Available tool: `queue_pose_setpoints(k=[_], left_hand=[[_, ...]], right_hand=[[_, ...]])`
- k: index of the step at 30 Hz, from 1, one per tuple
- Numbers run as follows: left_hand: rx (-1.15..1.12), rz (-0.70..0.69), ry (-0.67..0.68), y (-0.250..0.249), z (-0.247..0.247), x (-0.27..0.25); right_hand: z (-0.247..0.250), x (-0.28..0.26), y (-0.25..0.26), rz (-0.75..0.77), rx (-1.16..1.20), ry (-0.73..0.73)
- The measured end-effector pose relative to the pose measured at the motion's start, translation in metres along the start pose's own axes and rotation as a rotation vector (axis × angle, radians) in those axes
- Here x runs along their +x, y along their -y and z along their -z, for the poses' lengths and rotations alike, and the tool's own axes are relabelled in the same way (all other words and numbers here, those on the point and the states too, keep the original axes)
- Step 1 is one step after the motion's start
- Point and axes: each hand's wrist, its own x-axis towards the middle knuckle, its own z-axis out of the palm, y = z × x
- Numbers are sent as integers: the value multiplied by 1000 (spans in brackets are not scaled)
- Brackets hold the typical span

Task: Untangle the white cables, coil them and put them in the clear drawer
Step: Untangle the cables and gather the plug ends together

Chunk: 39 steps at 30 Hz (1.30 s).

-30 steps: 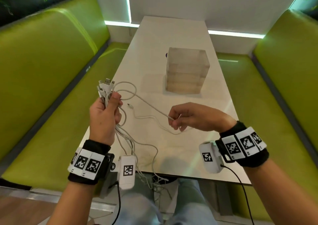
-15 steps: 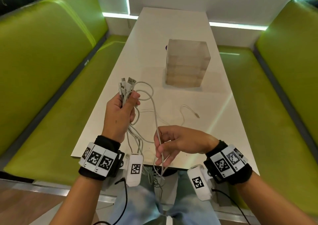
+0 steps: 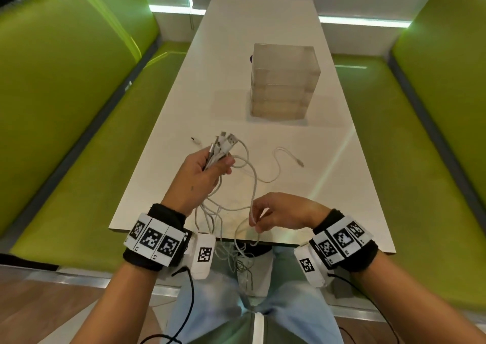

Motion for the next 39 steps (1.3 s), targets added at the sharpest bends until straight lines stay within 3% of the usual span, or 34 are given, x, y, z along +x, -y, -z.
queue_pose_setpoints(k=[4,8,14,19,22,26,28,30,33,36,39], left_hand=[[96,36,81,7,-1,-7],[167,61,155,12,-7,-7],[233,45,310,10,-16,-9],[-30,109,193,12,-3,-10],[-102,81,59,12,3,-7],[-83,89,16,13,3,-5],[-106,100,41,12,0,-5],[-115,112,78,10,-3,-6],[-117,127,143,8,-6,-6],[-101,125,184,7,-9,-7],[-114,106,133,7,-7,-6]], right_hand=[[21,-13,-4,-83,-28,-104],[39,-29,13,40,262,-309],[24,-19,23,151,383,-336],[23,-14,14,146,370,-414],[27,-18,10,129,250,-232],[23,-20,10,100,94,-5],[23,-18,11,70,34,-66],[27,-18,13,42,10,-259],[31,-16,18,120,150,-458],[25,-10,23,218,231,-455],[20,-11,22,234,231,-383]])
